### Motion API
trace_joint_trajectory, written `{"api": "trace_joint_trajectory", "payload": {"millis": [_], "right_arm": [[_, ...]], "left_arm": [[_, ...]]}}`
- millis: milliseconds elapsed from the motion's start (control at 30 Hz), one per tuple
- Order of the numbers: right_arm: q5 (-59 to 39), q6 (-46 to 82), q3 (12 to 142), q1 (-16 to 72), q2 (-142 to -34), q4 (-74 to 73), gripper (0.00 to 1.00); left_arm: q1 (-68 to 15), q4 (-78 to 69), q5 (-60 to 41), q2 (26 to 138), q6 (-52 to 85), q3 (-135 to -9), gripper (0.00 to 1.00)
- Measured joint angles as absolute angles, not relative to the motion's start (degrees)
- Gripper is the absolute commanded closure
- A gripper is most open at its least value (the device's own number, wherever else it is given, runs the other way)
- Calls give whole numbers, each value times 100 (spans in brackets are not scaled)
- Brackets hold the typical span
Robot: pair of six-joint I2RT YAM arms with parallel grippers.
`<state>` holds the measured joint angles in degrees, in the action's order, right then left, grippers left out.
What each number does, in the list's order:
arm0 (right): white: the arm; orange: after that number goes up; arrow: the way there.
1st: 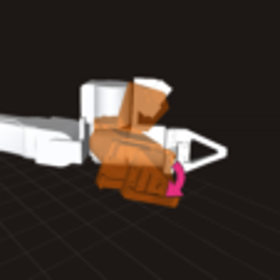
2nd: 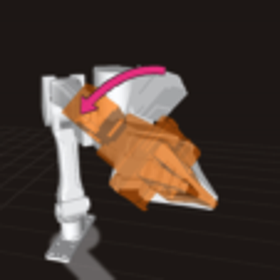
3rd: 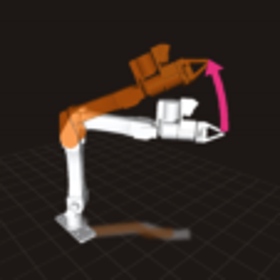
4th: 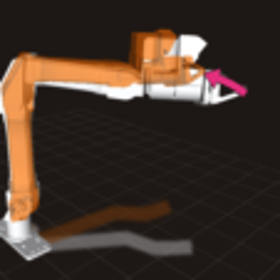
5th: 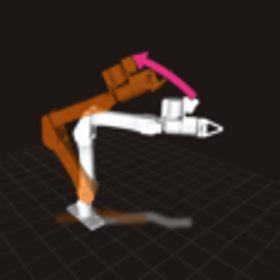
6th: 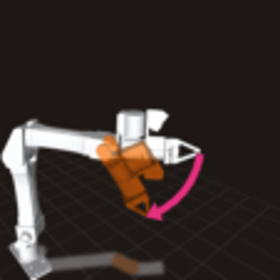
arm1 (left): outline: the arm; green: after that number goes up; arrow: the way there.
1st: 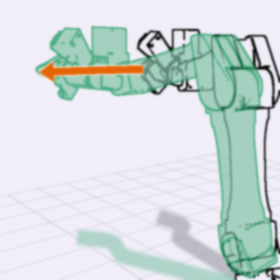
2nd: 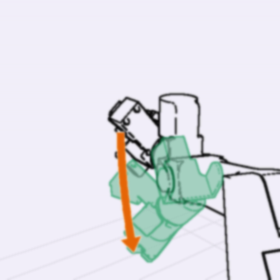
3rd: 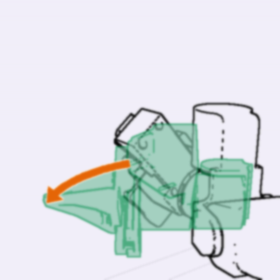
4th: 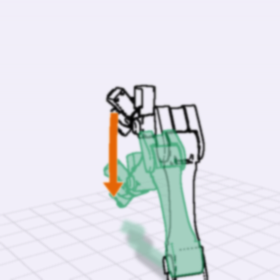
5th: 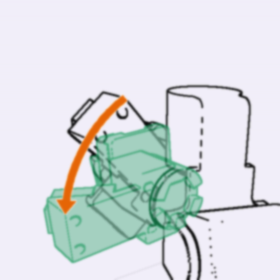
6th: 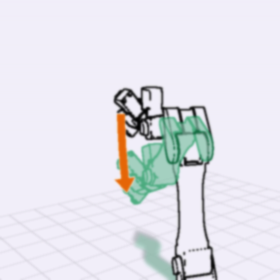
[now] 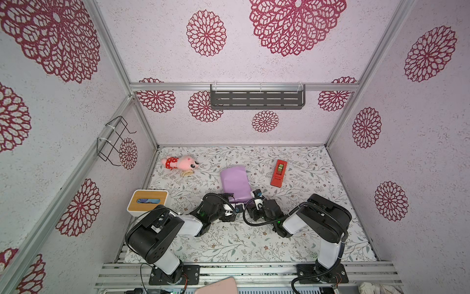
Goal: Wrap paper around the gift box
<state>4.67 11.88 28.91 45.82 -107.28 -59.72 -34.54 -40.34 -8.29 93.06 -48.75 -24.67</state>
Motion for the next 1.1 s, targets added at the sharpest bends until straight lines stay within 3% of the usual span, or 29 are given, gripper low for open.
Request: {"api": "trace_joint_trajectory", "payload": {"millis": [400, 700, 1100], "right_arm": [[429, 1234, 2891, 4571, -10731, -5977, 44], [429, 1269, 2873, 4523, -10656, -5953, 40], [128, 1369, 2401, 4213, -9076, -4895, 27]], "left_arm": [[-3341, -4720, -845, 9889, -5094, -2670, 17], [-3304, -4877, -884, 9937, -5172, -2694, 36], [-3297, -4897, -980, 9935, -5387, -2709, 41]]}}
